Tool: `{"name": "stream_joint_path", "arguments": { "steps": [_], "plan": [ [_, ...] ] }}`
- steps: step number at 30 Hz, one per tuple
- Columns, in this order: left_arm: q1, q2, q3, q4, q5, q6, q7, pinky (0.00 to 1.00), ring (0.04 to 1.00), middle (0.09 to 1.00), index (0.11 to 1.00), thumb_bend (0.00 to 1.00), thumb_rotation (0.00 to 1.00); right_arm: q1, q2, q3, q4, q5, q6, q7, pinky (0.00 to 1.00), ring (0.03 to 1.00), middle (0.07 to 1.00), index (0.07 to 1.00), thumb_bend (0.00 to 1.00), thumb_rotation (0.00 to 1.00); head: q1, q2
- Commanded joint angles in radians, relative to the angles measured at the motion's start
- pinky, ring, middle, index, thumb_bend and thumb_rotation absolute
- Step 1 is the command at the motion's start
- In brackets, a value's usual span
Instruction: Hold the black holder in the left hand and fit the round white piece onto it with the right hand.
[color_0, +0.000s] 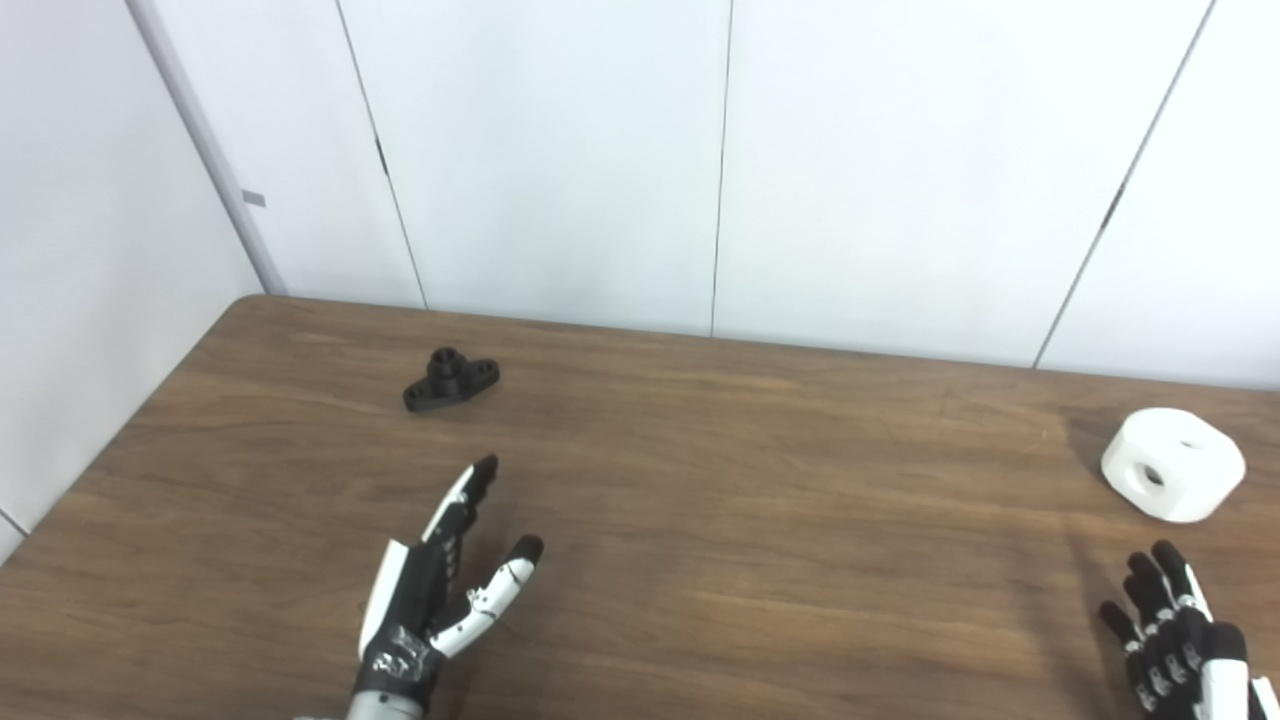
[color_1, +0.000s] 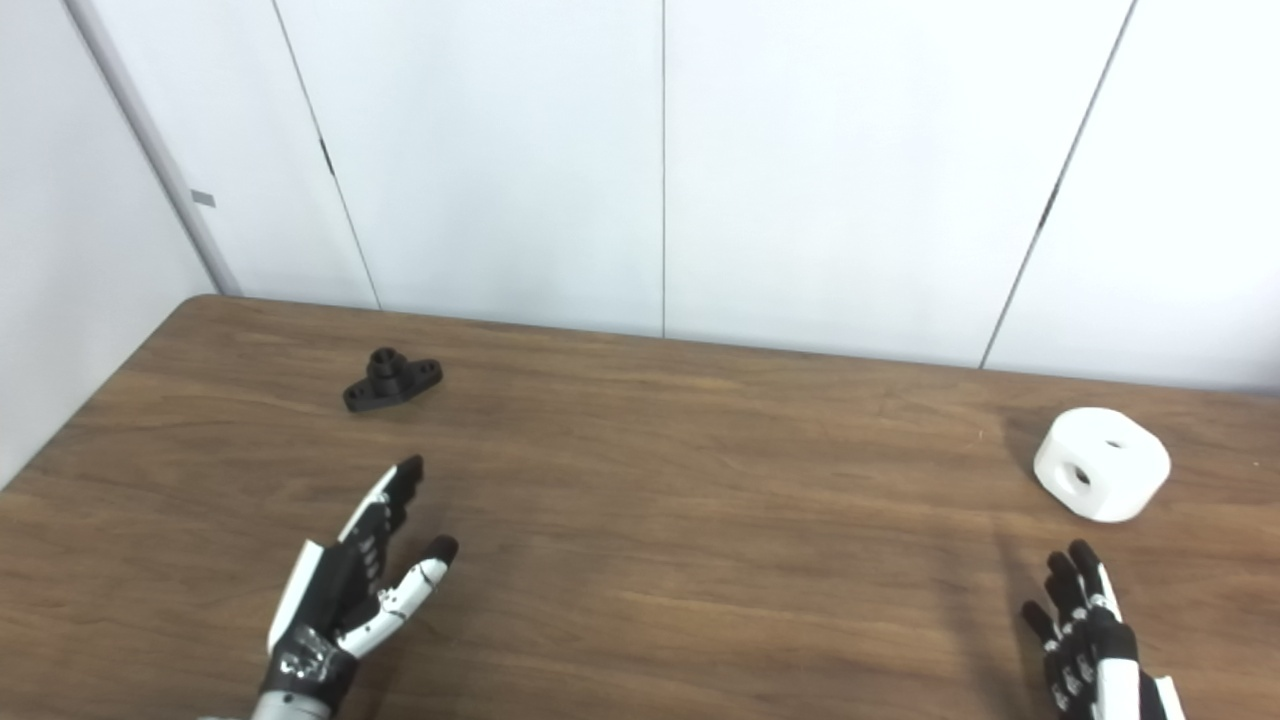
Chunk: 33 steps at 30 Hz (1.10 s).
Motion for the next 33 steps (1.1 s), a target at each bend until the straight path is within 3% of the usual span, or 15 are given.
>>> {"name": "stream_joint_path", "arguments": {
  "steps": [1,4,12,23,33],
  "plan": [
    [0.003,0.017,0.007,-0.04,0.046,0.004,0.022,0.95,0.96,0.945,0.936,0.7,0.29,0.027,-0.013,-0.002,-0.012,0.001,0.005,-0.005,1.0,0.988,0.97,0.973,0.64,1.0,-0.001,0.0],
    [-0.038,0.045,0.028,-0.059,0.08,0.028,0.02,0.98,0.969,0.946,0.922,0.79,0.21,0.023,-0.009,0.001,-0.009,-0.005,-0.002,-0.006,1.0,0.988,0.969,0.975,0.63,1.0,-0.008,-0.003],
    [-0.146,0.16,0.061,-0.082,0.24,0.127,0.009,0.95,0.946,0.929,0.886,0.86,0.19,0.013,-0.005,0.003,0.0,0.0,0.003,-0.01,1.0,0.995,0.979,0.982,0.6,1.0,-0.011,-0.004],
    [-0.265,0.257,0.086,0.033,0.282,0.222,0.013,0.95,0.953,0.925,0.85,0.87,0.27,0.002,-0.001,0.008,0.033,-0.021,-0.032,-0.018,1.0,0.993,0.976,0.985,0.55,1.0,-0.002,-0.017],
    [-0.404,0.357,0.047,0.21,0.312,0.273,-0.011,0.96,0.984,0.931,0.854,0.84,0.35,0.006,0.005,0.01,0.03,-0.055,-0.035,-0.032,1.0,0.985,0.968,0.973,0.54,1.0,-0.004,-0.012]
  ]
}}
